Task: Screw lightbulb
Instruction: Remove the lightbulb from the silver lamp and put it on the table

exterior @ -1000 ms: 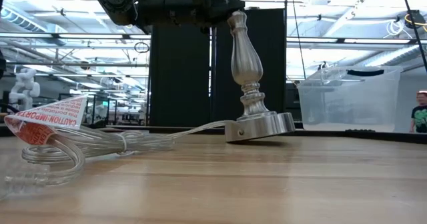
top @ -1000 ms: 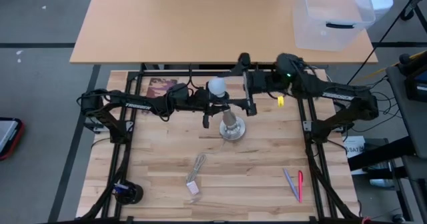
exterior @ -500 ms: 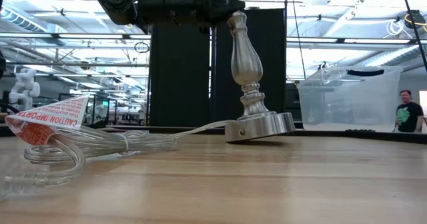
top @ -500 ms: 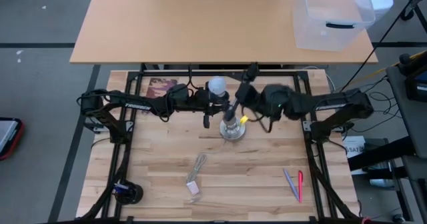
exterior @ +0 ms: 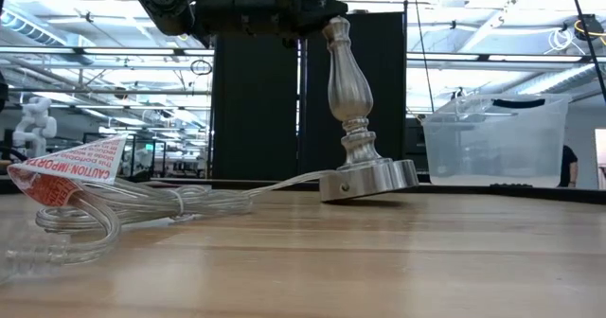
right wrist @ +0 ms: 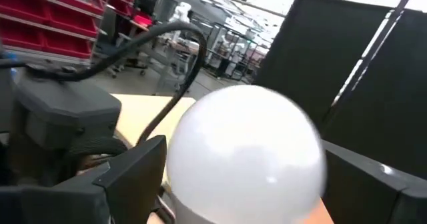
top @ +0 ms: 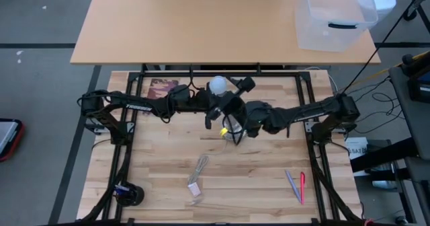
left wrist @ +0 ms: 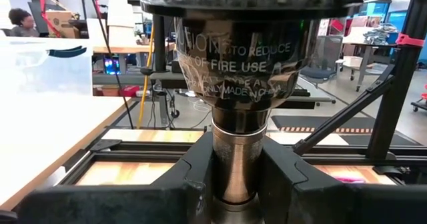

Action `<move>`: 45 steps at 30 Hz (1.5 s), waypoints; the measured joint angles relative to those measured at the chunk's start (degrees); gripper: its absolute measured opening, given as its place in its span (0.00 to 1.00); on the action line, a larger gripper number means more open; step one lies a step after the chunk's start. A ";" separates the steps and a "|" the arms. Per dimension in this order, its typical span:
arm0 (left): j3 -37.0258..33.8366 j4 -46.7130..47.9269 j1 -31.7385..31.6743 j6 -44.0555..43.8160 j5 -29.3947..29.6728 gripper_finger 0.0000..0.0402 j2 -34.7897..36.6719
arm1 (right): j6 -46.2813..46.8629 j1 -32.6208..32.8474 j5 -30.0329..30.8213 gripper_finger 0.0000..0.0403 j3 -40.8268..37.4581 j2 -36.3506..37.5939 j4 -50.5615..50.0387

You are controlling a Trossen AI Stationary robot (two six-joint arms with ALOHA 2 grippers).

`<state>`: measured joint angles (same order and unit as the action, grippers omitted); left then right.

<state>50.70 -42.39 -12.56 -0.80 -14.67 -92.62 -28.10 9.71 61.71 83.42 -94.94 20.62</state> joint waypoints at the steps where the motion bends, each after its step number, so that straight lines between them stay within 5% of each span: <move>1: 0.00 0.02 0.00 0.00 0.02 0.19 0.00 | -0.81 -0.02 -0.11 0.86 0.00 -0.62 1.37; 7: -0.02 0.02 0.00 -0.02 0.18 0.19 0.00 | -4.61 0.05 0.01 0.83 0.00 -2.47 6.65; 16: 0.02 0.01 0.00 -0.15 0.24 0.19 -0.02 | -5.55 0.36 2.33 0.65 0.00 -2.47 7.70; 25: 0.02 -0.02 0.04 0.49 -0.69 0.19 -0.02 | -6.47 1.38 0.83 0.66 0.00 -1.18 3.76; 36: 0.00 -0.05 -0.09 0.66 -0.68 0.19 -0.02 | 6.04 -2.66 -18.16 0.66 0.02 5.55 -16.01; 45: -0.04 0.07 -0.07 1.19 -1.53 0.19 -0.02 | 9.78 -9.61 -43.38 0.66 0.02 9.16 -22.92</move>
<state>50.66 -42.33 -12.62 0.39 -16.20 -92.64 -18.33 0.09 18.33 83.44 -85.78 -2.31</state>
